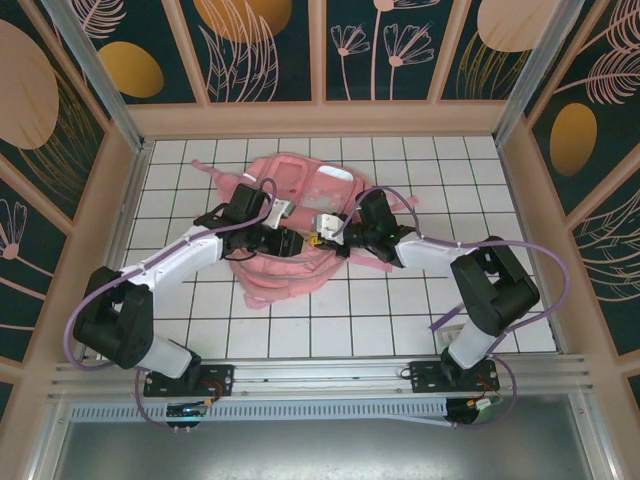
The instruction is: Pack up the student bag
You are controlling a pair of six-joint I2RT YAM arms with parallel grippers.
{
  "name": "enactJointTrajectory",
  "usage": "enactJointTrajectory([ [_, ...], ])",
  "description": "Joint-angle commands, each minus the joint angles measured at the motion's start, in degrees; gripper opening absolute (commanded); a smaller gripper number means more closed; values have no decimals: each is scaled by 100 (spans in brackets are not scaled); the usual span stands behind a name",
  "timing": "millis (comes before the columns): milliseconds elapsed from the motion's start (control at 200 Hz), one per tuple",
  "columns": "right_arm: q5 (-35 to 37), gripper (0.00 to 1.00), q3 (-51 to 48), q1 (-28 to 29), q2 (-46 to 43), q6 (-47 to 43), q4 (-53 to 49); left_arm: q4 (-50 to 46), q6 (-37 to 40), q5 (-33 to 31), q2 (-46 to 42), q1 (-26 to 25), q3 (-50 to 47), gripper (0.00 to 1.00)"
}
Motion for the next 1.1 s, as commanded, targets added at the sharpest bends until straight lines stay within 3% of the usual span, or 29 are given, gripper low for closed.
enactJointTrajectory([
  [0,-408,0,204,10,-123,130,225,281,-62,246,213,-14,-55,32],
  [140,-318,0,402,10,-106,-338,-357,15,471,1065,163,-14,12,0],
  [355,172,0,809,-247,-185,-1532,-2405,-564,1081,-140,-107,380,-12,0],
  [535,718,0,512,-555,-478,-1796,-2664,-306,1364,-264,-270,1029,-394,0],
  [576,771,0,403,-573,-557,-1771,-2563,-250,1593,73,-290,1030,-421,0],
  [611,748,8,342,-582,-623,-1680,-2485,-153,1738,517,-338,1023,-476,0],
  [671,552,31,312,-587,-748,-1295,-2320,35,1840,935,-454,909,-606,0],
  [731,92,41,425,-567,-878,-806,-2340,139,1959,933,-621,680,-677,0],
  [826,-36,54,496,-257,-1053,-326,-2243,464,1882,1074,-880,369,-800,0],
  [966,720,58,440,267,-859,313,-1560,1388,1296,1504,-1131,200,-1079,0],
  [1096,938,55,949,483,-317,291,-2134,1695,1043,1711,-1174,153,-974,0],
])
